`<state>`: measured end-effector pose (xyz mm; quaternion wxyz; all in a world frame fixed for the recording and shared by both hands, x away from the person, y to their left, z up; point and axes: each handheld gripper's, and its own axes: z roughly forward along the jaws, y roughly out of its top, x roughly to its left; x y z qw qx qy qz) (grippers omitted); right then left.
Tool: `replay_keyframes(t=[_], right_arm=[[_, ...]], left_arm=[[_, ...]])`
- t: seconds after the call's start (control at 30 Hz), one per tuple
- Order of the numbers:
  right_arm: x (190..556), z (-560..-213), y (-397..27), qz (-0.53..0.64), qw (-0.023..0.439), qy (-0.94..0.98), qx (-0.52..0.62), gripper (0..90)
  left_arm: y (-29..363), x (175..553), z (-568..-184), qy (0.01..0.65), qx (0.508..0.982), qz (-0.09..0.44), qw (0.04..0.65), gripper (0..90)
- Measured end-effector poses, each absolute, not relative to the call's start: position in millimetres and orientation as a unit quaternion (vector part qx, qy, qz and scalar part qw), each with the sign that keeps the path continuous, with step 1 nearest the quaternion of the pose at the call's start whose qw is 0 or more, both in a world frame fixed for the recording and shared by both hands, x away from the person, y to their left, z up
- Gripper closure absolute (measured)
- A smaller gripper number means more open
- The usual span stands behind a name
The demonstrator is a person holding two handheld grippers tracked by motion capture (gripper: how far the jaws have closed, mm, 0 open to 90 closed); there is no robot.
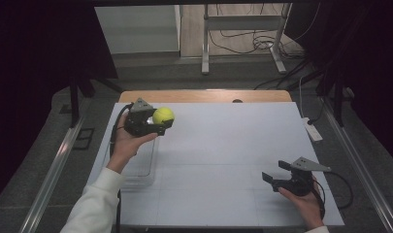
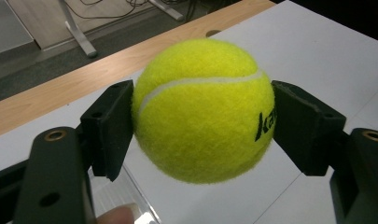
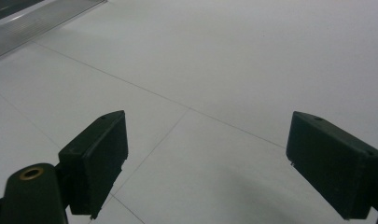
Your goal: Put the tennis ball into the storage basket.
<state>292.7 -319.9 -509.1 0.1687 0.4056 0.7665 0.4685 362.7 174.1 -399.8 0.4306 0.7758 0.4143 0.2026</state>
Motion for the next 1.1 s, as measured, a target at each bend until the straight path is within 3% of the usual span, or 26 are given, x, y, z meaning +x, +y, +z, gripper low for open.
replay_keyframes(t=[1.1], right_arm=[[292.8,-509.6,-320.0,0.468,0.167,0.768,0.405,12.8]], left_arm=[[206.2,368.2,-412.2,0.454,0.761,0.211,0.412,26.4]])
